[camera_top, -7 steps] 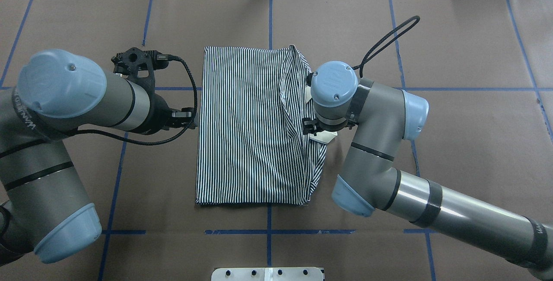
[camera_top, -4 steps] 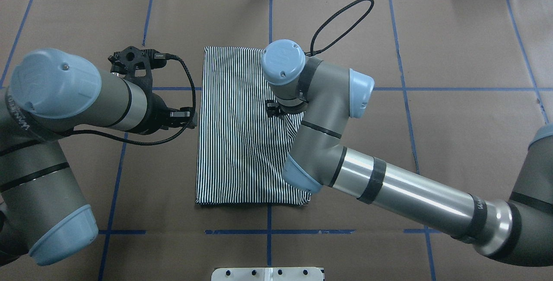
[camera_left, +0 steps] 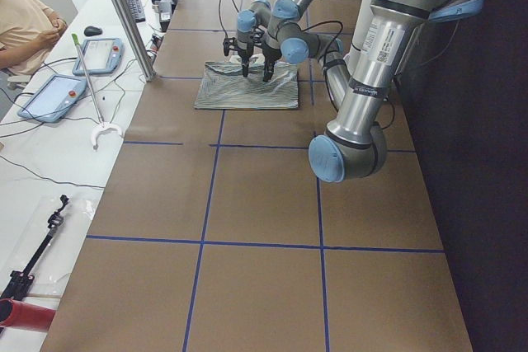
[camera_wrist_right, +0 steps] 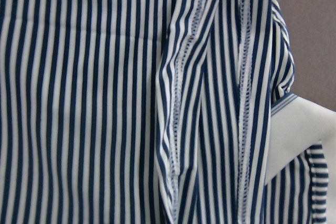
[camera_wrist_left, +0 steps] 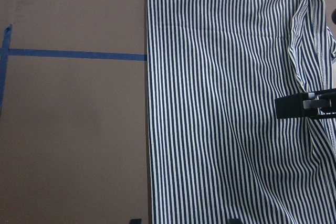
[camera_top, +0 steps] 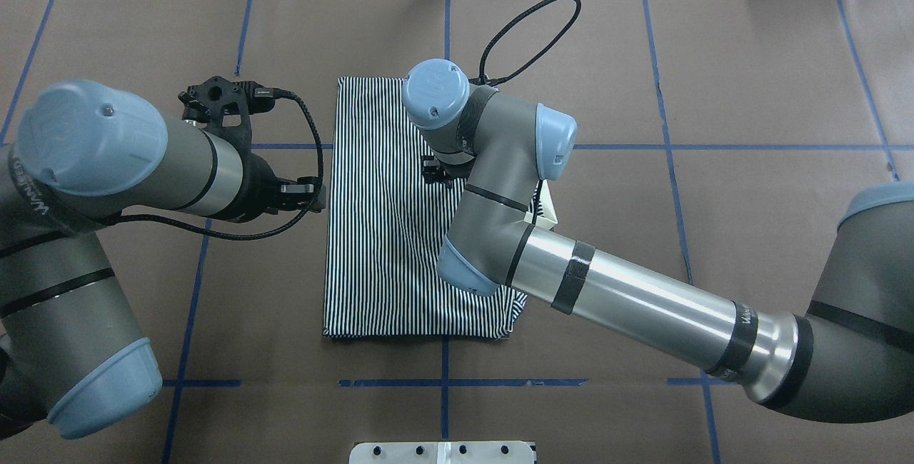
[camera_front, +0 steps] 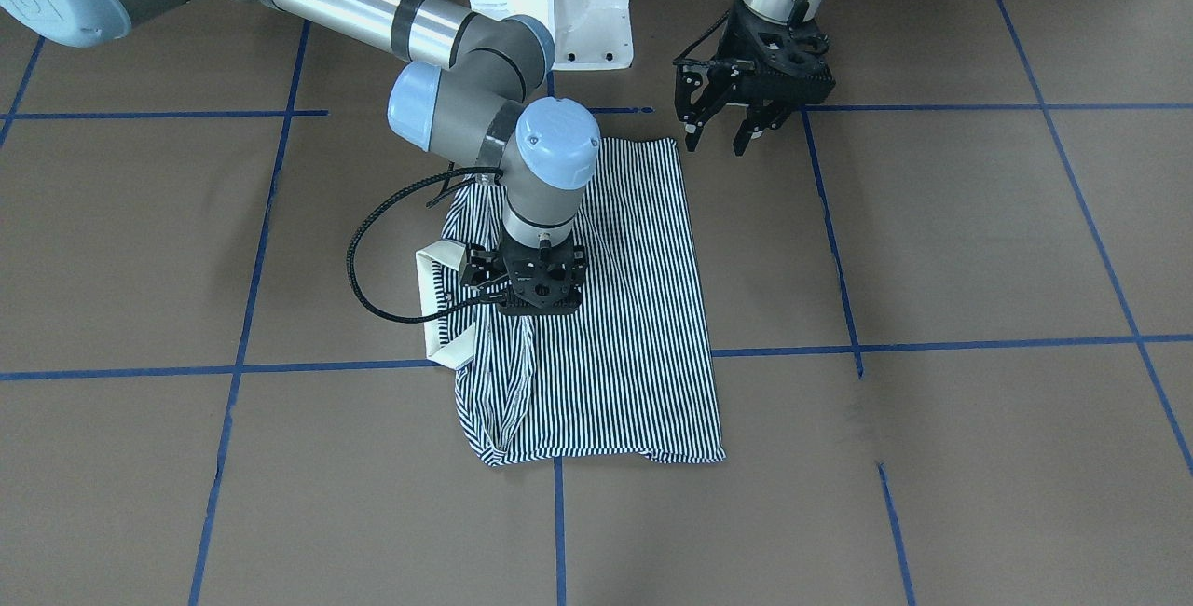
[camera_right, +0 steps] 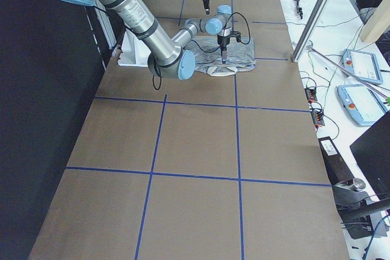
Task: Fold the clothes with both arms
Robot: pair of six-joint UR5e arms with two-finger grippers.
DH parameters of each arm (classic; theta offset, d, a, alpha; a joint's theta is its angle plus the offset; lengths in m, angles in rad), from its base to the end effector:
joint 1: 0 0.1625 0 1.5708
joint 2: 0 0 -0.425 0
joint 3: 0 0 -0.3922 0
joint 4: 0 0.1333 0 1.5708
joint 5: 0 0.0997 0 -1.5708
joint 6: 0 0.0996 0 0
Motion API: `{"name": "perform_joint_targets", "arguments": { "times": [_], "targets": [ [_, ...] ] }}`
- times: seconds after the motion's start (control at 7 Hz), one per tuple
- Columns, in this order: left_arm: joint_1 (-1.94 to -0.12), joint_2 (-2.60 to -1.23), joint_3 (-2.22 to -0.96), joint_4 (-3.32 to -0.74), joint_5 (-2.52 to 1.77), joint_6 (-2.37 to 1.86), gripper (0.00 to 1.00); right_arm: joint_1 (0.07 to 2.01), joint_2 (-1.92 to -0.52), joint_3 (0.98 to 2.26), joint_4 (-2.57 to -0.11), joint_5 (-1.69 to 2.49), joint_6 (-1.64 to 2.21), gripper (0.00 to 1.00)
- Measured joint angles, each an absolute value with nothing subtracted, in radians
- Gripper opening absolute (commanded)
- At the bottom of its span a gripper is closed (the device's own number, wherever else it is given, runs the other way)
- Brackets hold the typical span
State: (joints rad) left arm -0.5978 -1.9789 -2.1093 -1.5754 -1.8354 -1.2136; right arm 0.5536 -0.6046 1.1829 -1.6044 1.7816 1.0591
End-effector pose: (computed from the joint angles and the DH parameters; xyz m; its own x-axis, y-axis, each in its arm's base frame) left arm 0.3811 -0.3892 0.2090 0.5781 0.0147 -0.8158 0.1762 0.9740 0.1424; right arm -0.6331 -0.5235 0.2213 0.8409 -0.0431 0.5394 -0.0116 0.9952 0.0977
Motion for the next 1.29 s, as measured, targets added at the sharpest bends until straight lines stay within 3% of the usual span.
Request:
{"name": "perform_joint_targets", "arguments": {
  "times": [0.57,1.29],
  "targets": [
    [-0.598,-1.978,-2.111,-1.574,-1.835,-1.213,0.63,0.612,-0.651,1.190,-1.602,1.818,0.996,1.00],
    [-0.600,-1.970,-2.127,-1.571,-1.834,-1.213,0.64,0.672,-0.771,1.399,-1.679,1.882,0.908,1.00]
  ]
}}
